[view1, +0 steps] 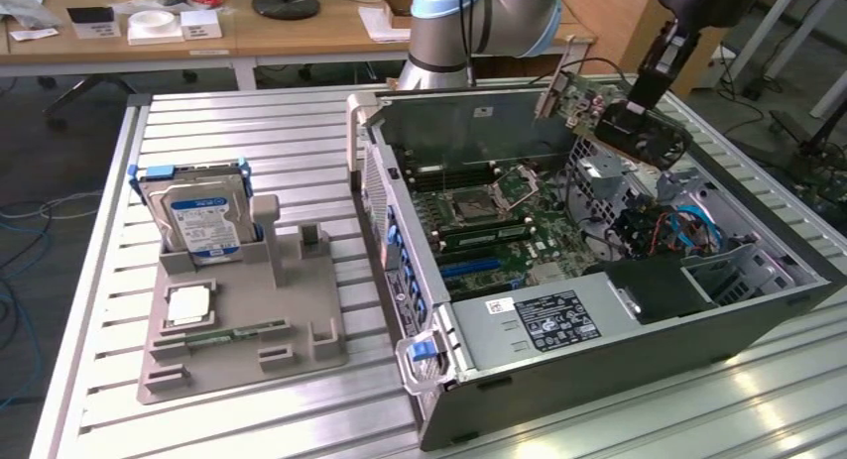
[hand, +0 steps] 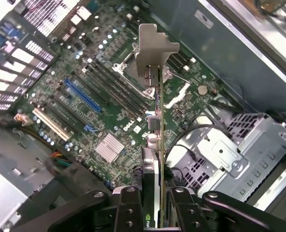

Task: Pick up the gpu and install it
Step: 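Insert the gpu into the slot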

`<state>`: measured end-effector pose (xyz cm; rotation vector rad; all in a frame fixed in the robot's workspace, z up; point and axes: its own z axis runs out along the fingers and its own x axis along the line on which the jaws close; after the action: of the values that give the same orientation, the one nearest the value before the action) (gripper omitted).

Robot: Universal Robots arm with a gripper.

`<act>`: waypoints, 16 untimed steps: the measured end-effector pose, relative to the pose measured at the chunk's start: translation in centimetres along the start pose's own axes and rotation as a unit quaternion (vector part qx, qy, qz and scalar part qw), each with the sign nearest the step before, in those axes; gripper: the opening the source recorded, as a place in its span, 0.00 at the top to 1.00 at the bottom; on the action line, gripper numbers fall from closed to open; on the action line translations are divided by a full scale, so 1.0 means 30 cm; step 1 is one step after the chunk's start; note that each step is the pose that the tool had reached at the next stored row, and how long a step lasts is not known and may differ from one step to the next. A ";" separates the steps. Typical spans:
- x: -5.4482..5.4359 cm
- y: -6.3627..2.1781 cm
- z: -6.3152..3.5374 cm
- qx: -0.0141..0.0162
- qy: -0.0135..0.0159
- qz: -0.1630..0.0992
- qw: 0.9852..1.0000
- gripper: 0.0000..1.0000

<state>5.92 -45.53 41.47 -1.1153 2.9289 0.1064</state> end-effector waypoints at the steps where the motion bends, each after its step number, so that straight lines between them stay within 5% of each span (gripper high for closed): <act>1: 0.000 0.000 0.000 0.000 0.000 -0.007 1.000 0.73; 8: -0.001 0.001 0.002 -0.002 0.003 -0.055 0.998 0.73; 16: -0.003 0.004 0.005 -0.003 0.007 -0.107 0.994 0.73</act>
<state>5.92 -45.37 41.33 -1.4265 2.7989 0.1070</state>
